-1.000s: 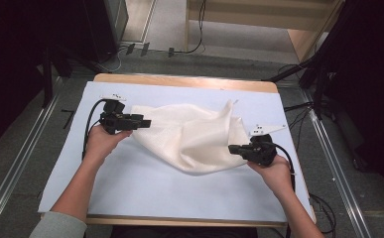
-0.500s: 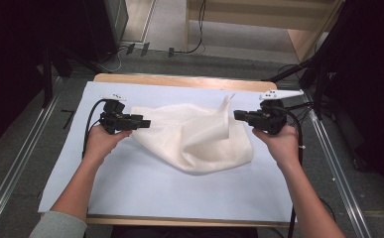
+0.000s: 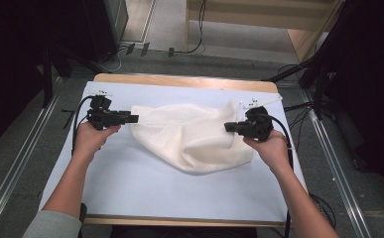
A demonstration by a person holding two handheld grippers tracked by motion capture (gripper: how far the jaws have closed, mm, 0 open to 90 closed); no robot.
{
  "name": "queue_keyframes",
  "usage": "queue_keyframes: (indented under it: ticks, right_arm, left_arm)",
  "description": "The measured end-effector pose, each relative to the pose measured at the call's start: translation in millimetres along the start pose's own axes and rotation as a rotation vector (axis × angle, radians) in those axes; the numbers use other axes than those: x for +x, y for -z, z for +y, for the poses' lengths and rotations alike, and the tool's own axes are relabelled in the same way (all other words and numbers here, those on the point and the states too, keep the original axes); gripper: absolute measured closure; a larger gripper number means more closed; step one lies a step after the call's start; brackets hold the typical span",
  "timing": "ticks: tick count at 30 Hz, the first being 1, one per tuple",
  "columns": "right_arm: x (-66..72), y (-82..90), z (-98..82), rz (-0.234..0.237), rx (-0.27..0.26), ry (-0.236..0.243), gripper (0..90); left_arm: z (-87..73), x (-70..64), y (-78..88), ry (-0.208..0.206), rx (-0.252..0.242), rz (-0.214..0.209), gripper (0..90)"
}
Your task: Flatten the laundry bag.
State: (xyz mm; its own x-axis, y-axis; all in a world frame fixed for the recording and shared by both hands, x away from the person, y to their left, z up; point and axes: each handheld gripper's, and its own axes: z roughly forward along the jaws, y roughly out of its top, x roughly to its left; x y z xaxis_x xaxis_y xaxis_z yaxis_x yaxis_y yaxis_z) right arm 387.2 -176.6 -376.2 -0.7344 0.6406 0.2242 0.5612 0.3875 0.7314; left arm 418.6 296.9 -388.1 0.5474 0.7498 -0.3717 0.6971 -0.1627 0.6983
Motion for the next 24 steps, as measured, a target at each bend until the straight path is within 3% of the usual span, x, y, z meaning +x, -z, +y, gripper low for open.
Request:
queue_keyframes:
  ticks: [2,3,5,6,13,16,19,21,24]
  right_arm:
    - [0.2,-1.3,-5.2,-0.004,0.008,0.001,90.0]
    - [0.0,-4.8,-20.0,-0.001,0.018,-0.017,90.0]
    - [-0.3,-6.1,-24.3,-0.003,0.02,-0.022,90.0]
    - [-0.5,-9.5,-35.2,-0.01,0.031,-0.035,90.0]
    - [-4.0,-21.1,-61.2,-0.037,0.051,-0.058,88.9]
    - [-6.1,-23.0,-64.6,-0.045,0.049,-0.072,87.9]
    - [-10.1,-23.7,-65.5,-0.069,0.033,-0.106,87.8]
    - [-10.2,-23.2,-64.8,-0.077,0.025,-0.106,86.6]
    - [-14.8,-20.3,-59.8,-0.114,-0.015,-0.113,77.9]
  left_arm:
    - [0.1,1.2,0.6,0.001,-0.005,0.008,45.4]
    - [0.2,2.6,0.6,0.002,-0.007,0.012,43.7]
    - [0.3,3.7,-0.8,0.007,-0.013,0.016,42.1]
    - [0.8,5.0,-2.8,0.001,-0.014,0.023,41.6]
    - [3.4,13.9,-13.1,0.024,-0.018,0.017,40.7]
    - [4.6,16.2,-19.2,0.025,-0.014,0.017,41.8]
    - [4.8,21.0,-32.8,0.063,0.012,-0.012,47.2]
    - [4.3,21.2,-35.6,0.058,0.026,-0.014,51.3]
    - [3.4,17.4,-40.4,0.036,0.065,-0.018,68.5]
